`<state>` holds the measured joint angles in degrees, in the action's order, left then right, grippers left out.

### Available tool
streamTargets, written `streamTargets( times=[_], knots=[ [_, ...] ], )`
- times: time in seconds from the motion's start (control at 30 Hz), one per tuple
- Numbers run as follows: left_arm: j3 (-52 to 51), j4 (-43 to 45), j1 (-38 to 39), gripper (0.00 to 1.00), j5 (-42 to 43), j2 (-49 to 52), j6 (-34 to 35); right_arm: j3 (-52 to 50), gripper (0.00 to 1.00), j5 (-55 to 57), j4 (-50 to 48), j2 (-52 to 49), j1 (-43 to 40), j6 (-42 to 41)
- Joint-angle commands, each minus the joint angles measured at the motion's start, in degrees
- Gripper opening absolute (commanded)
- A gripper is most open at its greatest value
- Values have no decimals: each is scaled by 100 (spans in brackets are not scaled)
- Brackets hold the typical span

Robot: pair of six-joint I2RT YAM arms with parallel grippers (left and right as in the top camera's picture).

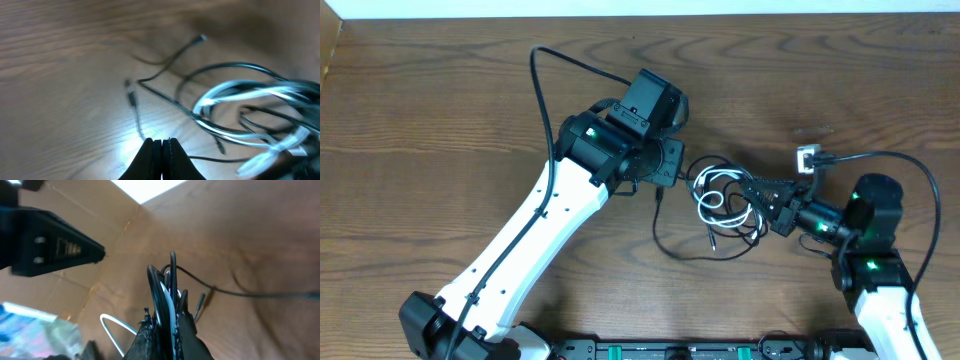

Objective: Untangle cables

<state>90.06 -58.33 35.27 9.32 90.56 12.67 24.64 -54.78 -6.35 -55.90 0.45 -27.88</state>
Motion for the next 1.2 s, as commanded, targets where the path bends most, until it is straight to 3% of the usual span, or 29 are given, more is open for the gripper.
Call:
streamTargets(
  times=[0.0,0.2,0.33,0.4,0.47,0.57,0.73,1.17],
  knots=[
    [-2,-114,-20,9,573,-35,-898,90,1,-680,-85,-407,-15,-457],
    [-2,-450,-59,8,1384,-35,-2074,90,1,-2024,-820,-1019,-238,-632],
    [-2,-514,-245,9,1480,-35,-2122,90,1,-2997,-1456,-1235,-485,-457],
    [-2,-525,-516,15,1934,-35,-2146,90,1,-3469,-1799,-1296,-675,-442],
    [-2,-525,-737,17,2544,-35,-2378,90,1,-3473,-1816,-1300,-739,-442],
    [-2,-522,-1040,32,3289,-35,-2656,90,1,-3473,-1812,-1300,-730,-446],
    [-20,-522,-1309,39,4166,-33,-3099,90,1,-3473,-1810,-1300,-660,-446],
    [-741,-374,-1281,38,4629,-33,-3644,90,1,-3473,-1810,-1300,-468,-872]
  ],
)
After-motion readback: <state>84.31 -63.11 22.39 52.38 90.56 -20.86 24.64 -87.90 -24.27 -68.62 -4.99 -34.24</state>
